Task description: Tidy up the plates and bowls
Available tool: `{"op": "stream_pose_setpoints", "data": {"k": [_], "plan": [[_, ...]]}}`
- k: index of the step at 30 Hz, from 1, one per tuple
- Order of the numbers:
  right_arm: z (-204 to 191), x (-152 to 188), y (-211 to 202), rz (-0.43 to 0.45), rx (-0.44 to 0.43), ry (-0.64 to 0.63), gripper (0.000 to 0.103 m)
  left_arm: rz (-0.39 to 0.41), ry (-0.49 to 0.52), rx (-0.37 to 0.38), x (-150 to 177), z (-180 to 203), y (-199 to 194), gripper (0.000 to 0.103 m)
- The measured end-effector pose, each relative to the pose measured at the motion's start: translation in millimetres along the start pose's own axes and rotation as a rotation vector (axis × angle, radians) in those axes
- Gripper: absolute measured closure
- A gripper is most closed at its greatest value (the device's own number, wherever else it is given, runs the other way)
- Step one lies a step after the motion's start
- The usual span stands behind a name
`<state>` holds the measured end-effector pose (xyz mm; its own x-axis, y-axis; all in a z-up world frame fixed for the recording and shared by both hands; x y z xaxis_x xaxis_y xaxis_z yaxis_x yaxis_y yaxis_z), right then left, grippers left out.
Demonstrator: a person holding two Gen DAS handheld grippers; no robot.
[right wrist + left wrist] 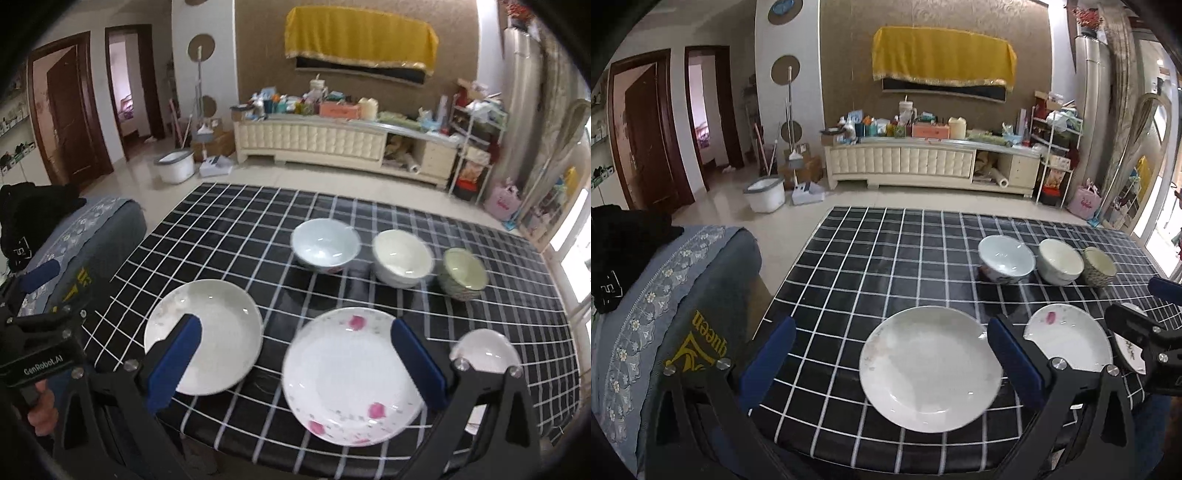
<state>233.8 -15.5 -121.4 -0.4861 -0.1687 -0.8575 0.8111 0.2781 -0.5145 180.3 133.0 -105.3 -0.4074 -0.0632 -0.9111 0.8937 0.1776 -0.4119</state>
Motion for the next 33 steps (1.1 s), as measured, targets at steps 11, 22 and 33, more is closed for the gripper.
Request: {"op": "stream_pose_setpoints", "data": {"k": [11,22,33], "plan": [[-38,28,74,-0.131,-0.075,-0.051,0.003,-0.133,0.004,-0.006,35,-37,63,0.0],[-49,65,118,-0.229,-0.111,-0.088,0.022,-0.329,-0.043,0.037,99,-46,108,0.028],[-47,94,132,-0.333,-0.125,-0.051,0.029,-0.434,-0.041,0.06,133,-43,122,0.043]]}}
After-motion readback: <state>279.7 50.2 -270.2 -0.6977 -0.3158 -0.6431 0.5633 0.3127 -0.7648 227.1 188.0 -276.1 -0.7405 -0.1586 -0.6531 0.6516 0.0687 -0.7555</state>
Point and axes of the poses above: each gripper's, at about its wrist camera, not at the fingertips, and y roughly the way its jaws point, z to its right, x to its underside, the point moved 9 cm from there along y, roughly the way its jaws point, and after that the axes turned 15 degrees about z, right-handed, at the moved point
